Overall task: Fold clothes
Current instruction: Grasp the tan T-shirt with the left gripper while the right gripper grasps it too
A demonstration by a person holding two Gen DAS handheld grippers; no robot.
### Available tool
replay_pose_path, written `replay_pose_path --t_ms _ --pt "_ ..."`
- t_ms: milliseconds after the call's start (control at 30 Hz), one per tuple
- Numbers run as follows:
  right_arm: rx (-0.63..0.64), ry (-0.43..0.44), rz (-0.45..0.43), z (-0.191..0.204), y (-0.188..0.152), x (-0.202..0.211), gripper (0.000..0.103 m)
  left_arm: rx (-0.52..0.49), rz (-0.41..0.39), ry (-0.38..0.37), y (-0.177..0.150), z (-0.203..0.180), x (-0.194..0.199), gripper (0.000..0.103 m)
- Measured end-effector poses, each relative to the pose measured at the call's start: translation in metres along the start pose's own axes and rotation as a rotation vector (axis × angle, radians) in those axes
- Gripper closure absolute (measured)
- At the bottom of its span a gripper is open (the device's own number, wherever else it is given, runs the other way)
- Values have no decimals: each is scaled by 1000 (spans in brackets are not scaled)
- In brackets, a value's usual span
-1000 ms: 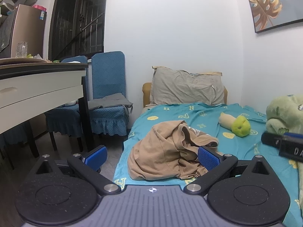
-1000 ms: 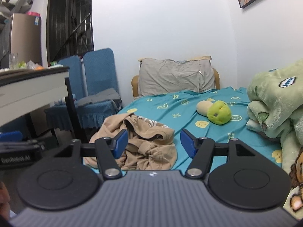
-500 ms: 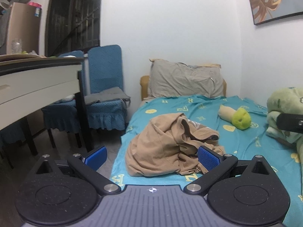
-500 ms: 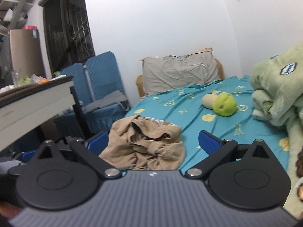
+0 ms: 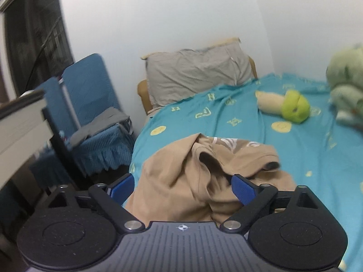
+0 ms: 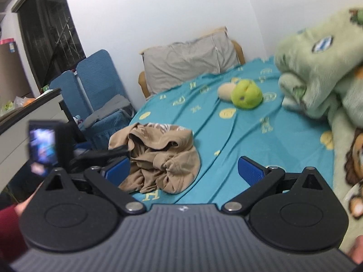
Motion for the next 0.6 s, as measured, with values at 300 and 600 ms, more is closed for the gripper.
replay_pose_path --t_ms 300,600 --pt "-71 -4 77 -12 -9 -44 0 -287 -48 33 -11 -38 -83 58" --pt "-102 -17 98 -17 -15 -55 0 -240 -184 129 2 -28 -37 100"
Point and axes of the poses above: each gripper's, at about its wrist camera, not at the fingertips, and x roughly against the way its jaws point, z to its left, y to its top, the point moved 1 cm from there along -x, roughly the way its jaws point, and after that the axes turned 8 degrees about -z, right-handed, at the moved point
